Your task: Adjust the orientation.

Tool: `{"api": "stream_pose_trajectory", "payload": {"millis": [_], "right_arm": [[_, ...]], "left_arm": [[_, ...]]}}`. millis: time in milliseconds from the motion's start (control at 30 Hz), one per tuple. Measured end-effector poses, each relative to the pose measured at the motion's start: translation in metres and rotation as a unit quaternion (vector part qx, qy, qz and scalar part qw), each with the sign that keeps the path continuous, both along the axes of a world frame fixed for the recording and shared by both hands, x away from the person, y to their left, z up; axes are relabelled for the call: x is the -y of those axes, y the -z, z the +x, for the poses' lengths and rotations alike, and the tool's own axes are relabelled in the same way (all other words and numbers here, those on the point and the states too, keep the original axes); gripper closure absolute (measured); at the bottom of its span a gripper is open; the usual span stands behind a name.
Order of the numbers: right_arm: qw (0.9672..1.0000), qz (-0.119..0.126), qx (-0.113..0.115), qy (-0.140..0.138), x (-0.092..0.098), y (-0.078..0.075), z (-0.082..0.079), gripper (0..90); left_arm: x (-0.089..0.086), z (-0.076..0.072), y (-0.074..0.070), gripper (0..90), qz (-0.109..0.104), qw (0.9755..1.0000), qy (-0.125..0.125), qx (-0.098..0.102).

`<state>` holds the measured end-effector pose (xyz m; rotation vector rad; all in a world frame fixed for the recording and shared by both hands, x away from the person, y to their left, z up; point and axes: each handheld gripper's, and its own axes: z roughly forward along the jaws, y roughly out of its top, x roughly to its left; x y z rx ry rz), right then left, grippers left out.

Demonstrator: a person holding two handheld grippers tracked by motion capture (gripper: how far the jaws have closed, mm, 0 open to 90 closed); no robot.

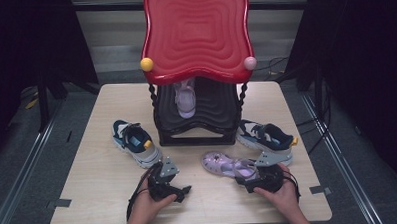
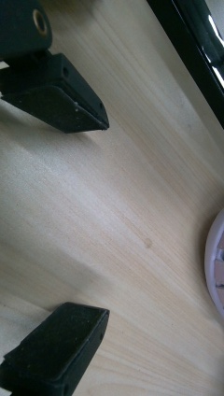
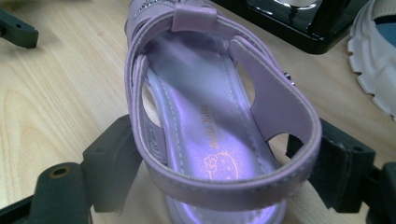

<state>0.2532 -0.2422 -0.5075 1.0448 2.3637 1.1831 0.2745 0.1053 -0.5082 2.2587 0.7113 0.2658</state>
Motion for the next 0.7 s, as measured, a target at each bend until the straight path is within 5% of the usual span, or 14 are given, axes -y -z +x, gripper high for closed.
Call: {"api": "stream_pose_trajectory", "payload": {"millis": [500, 700], "right_arm": [[0.9999, 0.009, 0.006, -0.009, 0.003, -0.001, -0.011, 24.3], [1.0, 0.0, 0.005, -0.001, 0.0, -0.001, -0.01, 17.3]], "left_arm": [[0.0, 0.0, 0.0, 8.1, -0.002, 1.0, 0.001, -0.001], [0.0, 0.0, 0.0, 8.1, -0.001, 1.0, 0.001, -0.001]]}}
